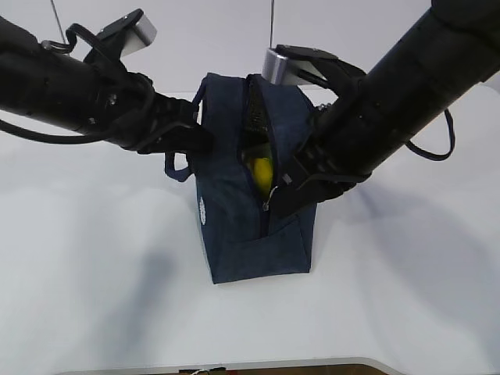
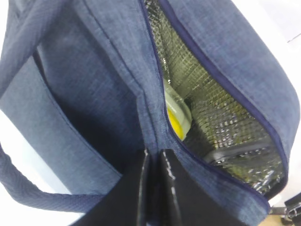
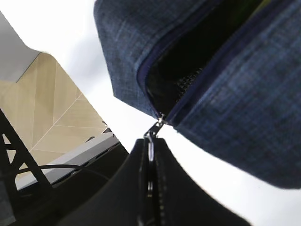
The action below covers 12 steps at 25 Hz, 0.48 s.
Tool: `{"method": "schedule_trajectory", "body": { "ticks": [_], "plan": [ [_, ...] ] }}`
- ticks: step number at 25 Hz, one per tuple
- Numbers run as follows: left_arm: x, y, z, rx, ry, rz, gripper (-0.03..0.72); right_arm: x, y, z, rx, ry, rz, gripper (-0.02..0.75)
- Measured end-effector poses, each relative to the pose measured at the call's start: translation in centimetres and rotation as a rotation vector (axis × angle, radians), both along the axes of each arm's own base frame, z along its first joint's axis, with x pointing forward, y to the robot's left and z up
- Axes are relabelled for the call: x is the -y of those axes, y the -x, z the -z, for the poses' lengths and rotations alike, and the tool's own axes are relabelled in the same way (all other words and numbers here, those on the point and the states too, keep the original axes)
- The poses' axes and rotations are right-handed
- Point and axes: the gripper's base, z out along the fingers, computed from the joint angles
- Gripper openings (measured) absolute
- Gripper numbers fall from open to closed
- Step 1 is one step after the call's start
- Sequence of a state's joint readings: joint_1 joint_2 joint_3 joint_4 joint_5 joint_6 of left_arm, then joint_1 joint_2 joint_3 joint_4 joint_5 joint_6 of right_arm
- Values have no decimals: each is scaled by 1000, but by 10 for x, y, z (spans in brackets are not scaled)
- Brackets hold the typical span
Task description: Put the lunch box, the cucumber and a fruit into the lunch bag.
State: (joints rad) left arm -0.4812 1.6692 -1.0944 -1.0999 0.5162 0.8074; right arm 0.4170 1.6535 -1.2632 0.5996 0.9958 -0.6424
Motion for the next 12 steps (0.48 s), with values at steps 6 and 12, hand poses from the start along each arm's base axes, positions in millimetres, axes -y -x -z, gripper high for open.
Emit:
{"method": "schedule_trajectory", "body": {
  "ticks": [6, 12],
  "plan": [
    [0, 0, 0, -1, 4, -4, 3, -1, -3, -10, -6, 1, 4, 5],
    [1, 0, -1, -14, 26, -15, 19, -3, -6, -7, -42, 20, -10, 5]
  ]
}}
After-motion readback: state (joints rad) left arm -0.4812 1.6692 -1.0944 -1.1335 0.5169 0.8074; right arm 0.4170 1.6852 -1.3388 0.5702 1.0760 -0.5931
